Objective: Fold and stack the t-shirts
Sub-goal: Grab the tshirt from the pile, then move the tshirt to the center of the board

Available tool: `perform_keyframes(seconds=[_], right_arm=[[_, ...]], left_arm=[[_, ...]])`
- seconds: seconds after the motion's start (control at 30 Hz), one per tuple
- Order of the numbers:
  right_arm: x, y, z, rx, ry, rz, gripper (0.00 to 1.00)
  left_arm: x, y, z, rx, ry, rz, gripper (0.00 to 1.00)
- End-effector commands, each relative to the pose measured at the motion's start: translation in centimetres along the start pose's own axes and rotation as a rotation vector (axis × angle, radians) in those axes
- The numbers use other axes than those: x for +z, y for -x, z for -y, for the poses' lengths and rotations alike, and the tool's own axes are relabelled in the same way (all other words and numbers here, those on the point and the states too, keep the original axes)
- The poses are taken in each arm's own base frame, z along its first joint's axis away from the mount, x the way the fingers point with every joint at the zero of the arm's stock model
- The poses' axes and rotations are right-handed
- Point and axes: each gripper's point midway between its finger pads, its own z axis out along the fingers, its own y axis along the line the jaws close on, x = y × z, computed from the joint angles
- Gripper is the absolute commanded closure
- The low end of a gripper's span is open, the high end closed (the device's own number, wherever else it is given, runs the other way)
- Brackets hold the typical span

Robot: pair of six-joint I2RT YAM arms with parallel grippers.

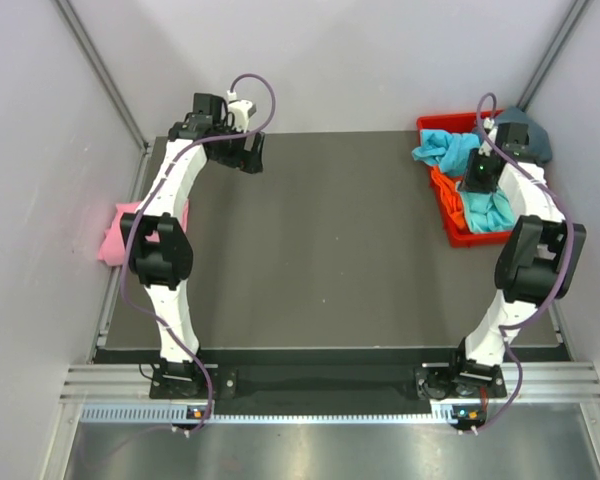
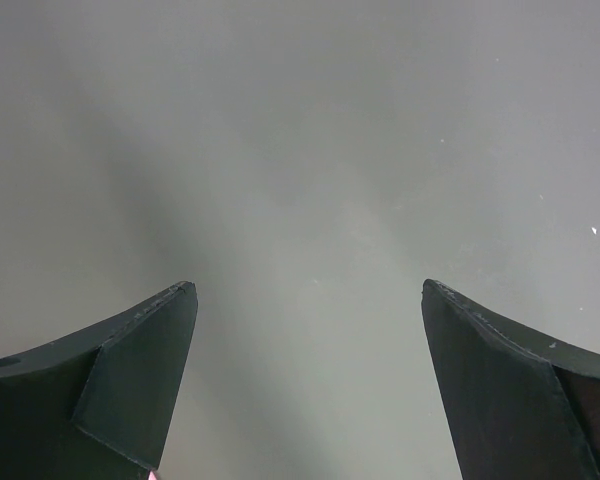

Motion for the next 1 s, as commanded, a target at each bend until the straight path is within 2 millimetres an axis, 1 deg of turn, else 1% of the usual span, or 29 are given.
perform_keyframes(seconds=[0.0,0.03,0.1,0.17,0.23,0.3,0.33,0.4,0.43,0.47,0.5,0.53,0.57,0.6,0.63,0.67,0.7,0.73,0.77,0.8,0.83,0.87,0.9,0.93,0.97], right_arm=[[-4.2,4.3,-0.1,0.002,0.001,0.161,0.77],[-4.3,4.3,-0.1,0.005,0.002,0.166,0.91],[-4.5,4.0,-0.2,0.008,0.007,0.165,1.00],[-4.7,3.5,0.0,0.012,0.006,0.160,1.00],[-5.1,3.5,0.0,0.008,0.010,0.166,1.00],[-6.1,4.1,-0.2,-0.018,0.016,0.191,1.00],[-6.9,4.9,-0.4,-0.026,0.016,0.215,1.00],[-9.0,6.5,-0.8,-0.050,0.014,0.274,1.00],[-10.5,7.9,-1.3,-0.070,0.021,0.320,1.00],[-12.1,8.8,-2.2,-0.102,0.045,0.359,1.00],[-13.2,9.4,-2.6,-0.150,0.054,0.383,1.00],[-14.8,10.5,-3.2,-0.182,0.068,0.423,1.00],[-16.2,11.1,-4.1,-0.234,0.083,0.456,1.00],[-17.3,11.6,-5.2,-0.271,0.117,0.484,1.00],[-18.6,12.5,-6.1,-0.306,0.134,0.521,1.00],[-20.0,12.9,-7.8,-0.369,0.164,0.555,1.00],[-20.8,13.1,-8.7,-0.404,0.177,0.572,1.00],[-22.7,14.1,-9.9,-0.445,0.185,0.621,1.00],[-23.7,14.4,-11.8,-0.503,0.196,0.646,1.00],[-24.6,14.5,-13.0,-0.533,0.208,0.660,1.00],[-26.5,15.0,-15.2,-0.578,0.241,0.707,1.00],[-27.5,14.8,-17.3,-0.633,0.270,0.735,1.00],[-28.1,14.8,-18.5,-0.659,0.285,0.754,1.00],[-29.4,15.0,-19.8,-0.680,0.300,0.792,1.00],[-30.5,14.5,-22.0,-0.700,0.342,0.816,1.00]], left_arm=[[-1.4,1.3,0.1,0.032,0.016,0.044,0.02],[-1.3,1.4,0.1,0.034,0.015,0.044,0.02],[-1.2,1.6,0.4,0.037,0.013,0.048,0.02],[-1.3,1.6,0.6,0.035,0.009,0.049,0.03],[-1.3,1.7,1.0,0.037,-0.006,0.055,0.03],[-1.4,1.7,1.0,0.030,-0.001,0.055,0.03],[-1.6,1.9,1.0,0.021,0.004,0.061,0.03],[-1.9,2.1,0.9,0.011,0.011,0.072,0.03],[-2.4,2.6,1.0,0.001,0.019,0.092,0.03],[-2.7,2.9,0.9,-0.002,0.031,0.102,0.03],[-3.0,3.2,0.7,-0.007,0.041,0.110,0.03],[-3.5,3.7,0.8,-0.018,0.051,0.127,0.02],[-3.8,4.0,0.6,-0.028,0.066,0.144,0.01],[-4.1,4.1,0.1,-0.042,0.101,0.147,0.01],[-4.6,4.0,0.0,-0.068,0.118,0.152,0.01],[-5.0,4.0,-0.3,-0.082,0.137,0.158,0.01],[-5.4,3.8,-0.7,-0.104,0.164,0.156,0.01],[-6.2,3.4,-0.3,-0.133,0.166,0.159,0.01],[-6.7,3.2,-0.1,-0.141,0.162,0.164,0.01],[-7.2,3.0,0.3,-0.146,0.150,0.171,0.01],[-8.2,2.4,0.9,-0.142,0.141,0.177,0.01],[-8.7,2.4,1.1,-0.138,0.141,0.195,0.01],[-9.2,2.2,1.3,-0.167,0.148,0.207,0.01],[-10.2,1.6,1.1,-0.170,0.180,0.213,0.01],[-10.7,1.4,0.9,-0.171,0.204,0.218,0.01]])
